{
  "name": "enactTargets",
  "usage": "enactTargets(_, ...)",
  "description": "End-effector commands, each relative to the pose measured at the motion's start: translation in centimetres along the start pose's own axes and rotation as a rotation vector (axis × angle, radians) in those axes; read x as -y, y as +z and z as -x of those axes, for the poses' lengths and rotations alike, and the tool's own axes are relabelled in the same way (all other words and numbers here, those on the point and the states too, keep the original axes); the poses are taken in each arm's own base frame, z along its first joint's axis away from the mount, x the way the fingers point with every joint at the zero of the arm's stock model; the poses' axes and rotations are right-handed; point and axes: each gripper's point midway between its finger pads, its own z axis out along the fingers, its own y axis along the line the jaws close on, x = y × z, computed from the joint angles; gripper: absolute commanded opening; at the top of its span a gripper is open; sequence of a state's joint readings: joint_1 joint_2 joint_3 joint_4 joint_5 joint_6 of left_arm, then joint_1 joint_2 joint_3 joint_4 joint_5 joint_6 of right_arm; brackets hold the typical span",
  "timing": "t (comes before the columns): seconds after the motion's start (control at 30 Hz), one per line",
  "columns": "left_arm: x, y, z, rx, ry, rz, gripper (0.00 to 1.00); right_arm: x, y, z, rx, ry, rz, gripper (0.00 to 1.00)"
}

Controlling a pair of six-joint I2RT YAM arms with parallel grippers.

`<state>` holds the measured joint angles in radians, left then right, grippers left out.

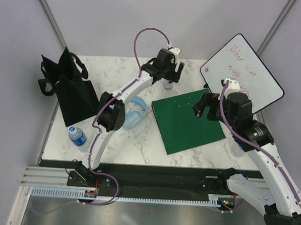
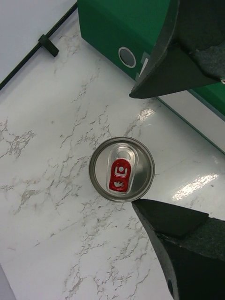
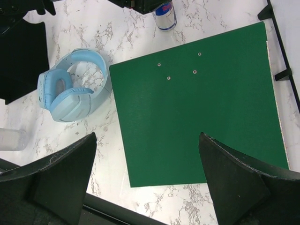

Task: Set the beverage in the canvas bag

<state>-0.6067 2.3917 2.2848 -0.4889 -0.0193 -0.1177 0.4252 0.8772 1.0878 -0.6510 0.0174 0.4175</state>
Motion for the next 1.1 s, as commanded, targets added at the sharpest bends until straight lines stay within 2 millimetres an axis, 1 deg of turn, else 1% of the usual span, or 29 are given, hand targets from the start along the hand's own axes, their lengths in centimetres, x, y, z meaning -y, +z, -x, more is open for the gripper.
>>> enactTargets(0.0, -0.9, 1.2, 2.2, 0.083, 0.013, 0.02, 0.91, -0.1, -0.5, 1.8, 0.058, -0.019, -0.006, 0.97)
enactTargets(0.1, -1.1, 1.6, 2.0, 0.08, -0.001, 0.032, 0.89, 0.0, -0.6, 2.0, 0.068, -0.025, -0.014, 0.97)
enactTargets(0.17, -1.9, 1.6, 1.9, 0.08, -0.006, 0.08, 0.89, 0.1, -0.6, 2.0, 0.069, -0.027, -0.017, 0.97)
enactTargets(0.23, -2.2, 1.8, 2.0, 0.088, -0.002, 0.092, 0.91, 0.1, -0.5, 1.9, 0.068, -0.027, -0.017, 0.97)
enactTargets(0.33, -1.8, 2.2, 2.2, 0.104, 0.018, 0.065, 0.88, 0.2, -0.7, 2.0, 0.073, -0.028, -0.022, 0.97)
enactTargets(0.43, -1.3, 2.6, 3.0, 0.135, 0.025, 0.037, 0.86, 0.2, -0.7, 2.0, 0.076, -0.028, -0.022, 0.97)
enactTargets(0.5, -1.2, 3.0, 2.7, 0.133, 0.027, 0.031, 0.83, 0.3, -0.6, 1.9, 0.074, -0.028, -0.025, 0.98)
enactTargets(0.6, -1.3, 3.0, 2.7, 0.131, 0.01, 0.038, 0.82, 0.4, -0.4, 1.9, 0.072, -0.034, -0.028, 0.98)
enactTargets(0.67, -1.0, 3.2, 2.2, 0.12, 0.002, 0.025, 0.77, 0.5, -0.3, 1.9, 0.071, -0.037, -0.035, 0.98)
enactTargets(0.7, -0.9, 3.2, 2.1, 0.118, -0.002, 0.019, 0.71, 0.6, -0.2, 1.9, 0.072, -0.04, -0.037, 0.98)
enactTargets(0.77, -0.6, 3.2, 1.9, 0.109, -0.004, 0.004, 0.65, 0.6, 0.0, 2.0, 0.071, -0.043, -0.042, 0.98)
enactTargets(0.83, -0.6, 2.5, 2.2, 0.107, -0.005, 0.011, 0.42, 0.6, 0.0, 2.1, 0.072, -0.043, -0.041, 0.98)
enactTargets(0.87, -0.6, 2.2, 2.3, 0.108, -0.007, 0.019, 0.29, 0.6, 0.0, 2.1, 0.071, -0.042, -0.042, 0.98)
enactTargets(0.9, -0.6, 1.0, 3.6, 0.131, -0.008, 0.025, 0.06, 0.4, 0.0, 2.2, 0.074, -0.04, -0.037, 0.98)
enactTargets(0.93, -0.9, 0.6, 3.6, 0.131, -0.008, 0.045, 0.02, 0.4, 0.0, 2.3, 0.077, -0.035, -0.035, 0.98)
enactTargets(1.0, -0.3, -0.9, 4.7, 0.15, 0.005, 0.042, 0.02, 0.1, 0.0, 2.2, 0.075, -0.031, -0.024, 0.98)
enactTargets(1.03, -0.2, -2.5, 6.0, 0.176, 0.008, 0.043, 0.02, 0.1, 0.0, 2.2, 0.075, -0.025, -0.023, 0.98)
enactTargets(1.07, 0.0, -3.4, 6.6, 0.187, 0.022, 0.045, 0.02, 0.0, 0.0, 2.3, 0.075, -0.02, -0.019, 0.98)
